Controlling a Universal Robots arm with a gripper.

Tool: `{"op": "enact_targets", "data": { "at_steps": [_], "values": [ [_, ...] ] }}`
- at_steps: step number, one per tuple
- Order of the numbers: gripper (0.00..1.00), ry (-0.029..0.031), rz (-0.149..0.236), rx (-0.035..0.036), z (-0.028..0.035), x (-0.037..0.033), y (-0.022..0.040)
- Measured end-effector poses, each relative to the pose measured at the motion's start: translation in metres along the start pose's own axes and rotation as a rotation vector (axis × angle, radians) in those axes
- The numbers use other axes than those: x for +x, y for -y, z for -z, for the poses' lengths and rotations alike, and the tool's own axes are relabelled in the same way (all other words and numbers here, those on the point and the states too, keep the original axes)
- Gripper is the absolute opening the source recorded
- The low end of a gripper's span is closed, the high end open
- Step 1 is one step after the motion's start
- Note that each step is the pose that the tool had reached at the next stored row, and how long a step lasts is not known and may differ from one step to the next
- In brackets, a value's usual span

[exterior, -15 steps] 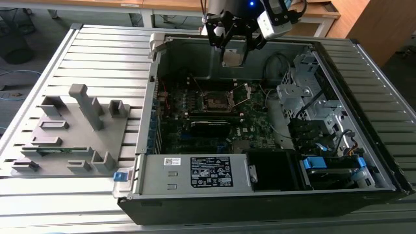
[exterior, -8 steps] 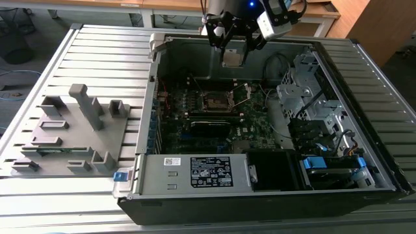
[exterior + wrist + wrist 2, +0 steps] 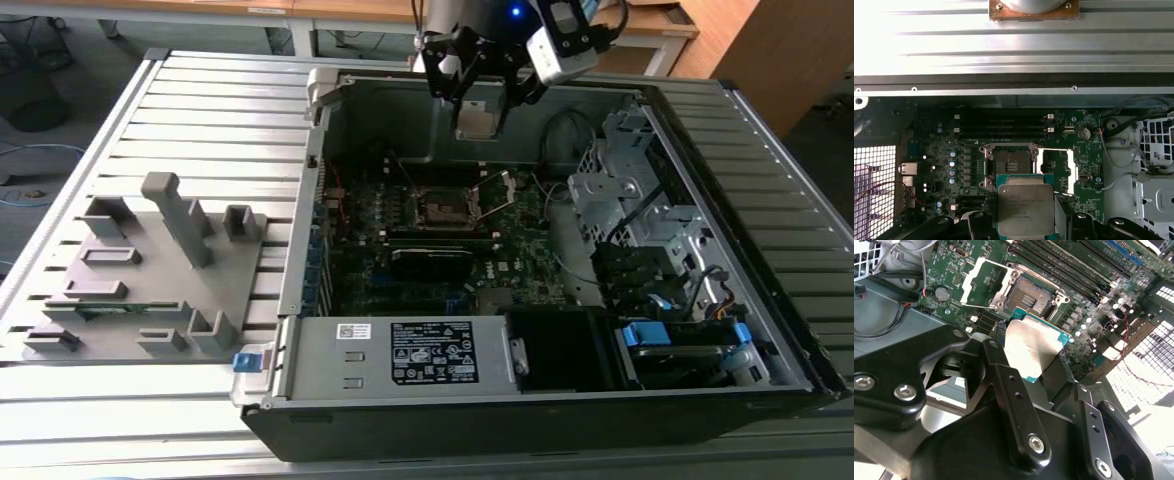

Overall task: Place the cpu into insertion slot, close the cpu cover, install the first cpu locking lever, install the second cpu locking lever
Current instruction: 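Place the cpu into insertion slot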

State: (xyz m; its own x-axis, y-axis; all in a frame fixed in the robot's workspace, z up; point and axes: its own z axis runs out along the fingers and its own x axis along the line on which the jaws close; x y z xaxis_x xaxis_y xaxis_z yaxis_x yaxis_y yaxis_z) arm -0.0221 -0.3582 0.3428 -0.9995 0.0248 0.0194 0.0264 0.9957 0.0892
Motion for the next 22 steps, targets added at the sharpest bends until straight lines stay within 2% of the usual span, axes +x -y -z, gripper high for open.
{"op": "enact_targets", "data": {
  "at_steps": [12, 14, 22],
  "values": [
    [0.54, 0.0, 0.0, -0.0001, -0.0025, 0.0, 0.0002],
    [0.54, 0.0, 0.0, -0.0002, -0.0048, -0.0001, 0.0004],
    [0.54, 0.0, 0.0, -0.0001, -0.005, -0.0001, 0.0004]
  ]
}}
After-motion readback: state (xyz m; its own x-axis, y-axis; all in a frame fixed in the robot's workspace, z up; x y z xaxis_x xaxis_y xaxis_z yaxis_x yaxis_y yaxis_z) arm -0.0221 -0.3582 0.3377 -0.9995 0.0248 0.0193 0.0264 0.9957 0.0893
